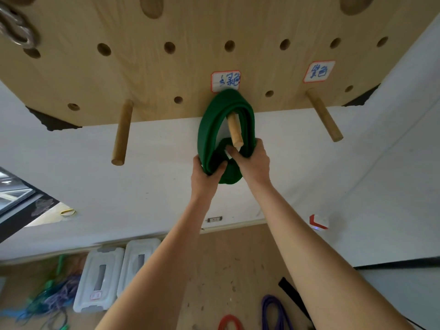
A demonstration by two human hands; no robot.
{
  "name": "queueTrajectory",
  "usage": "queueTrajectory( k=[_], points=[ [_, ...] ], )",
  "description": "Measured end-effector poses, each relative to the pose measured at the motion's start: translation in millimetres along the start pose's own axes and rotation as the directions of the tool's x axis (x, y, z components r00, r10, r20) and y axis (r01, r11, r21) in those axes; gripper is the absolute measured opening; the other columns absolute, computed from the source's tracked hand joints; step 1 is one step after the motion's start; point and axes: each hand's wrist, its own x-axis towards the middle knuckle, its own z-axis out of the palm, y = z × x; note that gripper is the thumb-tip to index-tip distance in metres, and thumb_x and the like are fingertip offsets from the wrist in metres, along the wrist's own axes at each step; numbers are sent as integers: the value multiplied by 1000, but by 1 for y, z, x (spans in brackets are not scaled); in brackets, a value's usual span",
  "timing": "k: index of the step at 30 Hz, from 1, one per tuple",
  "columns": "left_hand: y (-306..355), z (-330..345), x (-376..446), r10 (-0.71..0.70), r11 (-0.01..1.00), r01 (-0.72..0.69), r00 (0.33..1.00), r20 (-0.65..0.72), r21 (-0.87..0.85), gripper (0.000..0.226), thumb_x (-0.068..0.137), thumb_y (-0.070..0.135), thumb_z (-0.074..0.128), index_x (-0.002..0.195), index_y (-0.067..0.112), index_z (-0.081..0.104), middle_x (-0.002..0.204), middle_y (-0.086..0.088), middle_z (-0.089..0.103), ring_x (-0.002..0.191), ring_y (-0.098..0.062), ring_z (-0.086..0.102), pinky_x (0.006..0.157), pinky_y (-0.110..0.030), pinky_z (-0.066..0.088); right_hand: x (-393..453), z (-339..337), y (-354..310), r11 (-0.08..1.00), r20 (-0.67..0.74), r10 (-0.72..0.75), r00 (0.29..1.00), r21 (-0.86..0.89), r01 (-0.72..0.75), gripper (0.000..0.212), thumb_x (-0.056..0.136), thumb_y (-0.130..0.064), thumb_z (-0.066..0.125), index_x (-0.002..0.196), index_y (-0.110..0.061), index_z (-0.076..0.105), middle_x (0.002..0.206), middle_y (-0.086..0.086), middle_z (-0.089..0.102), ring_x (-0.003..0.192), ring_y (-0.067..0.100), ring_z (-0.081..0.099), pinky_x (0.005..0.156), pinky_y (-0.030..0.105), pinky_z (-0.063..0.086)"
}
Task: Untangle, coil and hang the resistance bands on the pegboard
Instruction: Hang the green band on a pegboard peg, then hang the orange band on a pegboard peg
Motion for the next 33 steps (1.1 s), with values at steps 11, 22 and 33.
queueTrajectory(
  k=[11,22,33],
  points=[
    [20,-11,-103,-142,984,158,975,-173,83,78,84,18,67,145,17,18,152,-7,25,137,-23,29,108,-38,32,-73,-76,-5,996,279,40,960,-84,-17,51,87,-14,61,132,-12,38,132,8,47,114,18,49,84,22,39],
    [-197,-51,-311,-504,786,499,859,-89,364,20,88,-1,48,106,2,54,108,-20,64,83,-25,64,75,-29,45,-285,-94,224,851,552,478,683,-485,-203,10,87,-4,55,87,-13,59,81,6,61,74,20,56,72,31,48],
    [-552,-101,-408,-701,506,627,699,-141,592,21,90,9,49,103,4,64,102,-18,68,96,-31,63,87,-37,48,-454,-22,584,557,277,774,569,-725,-405,16,86,-9,59,95,2,67,99,19,69,99,31,61,77,29,39]
  ],
)
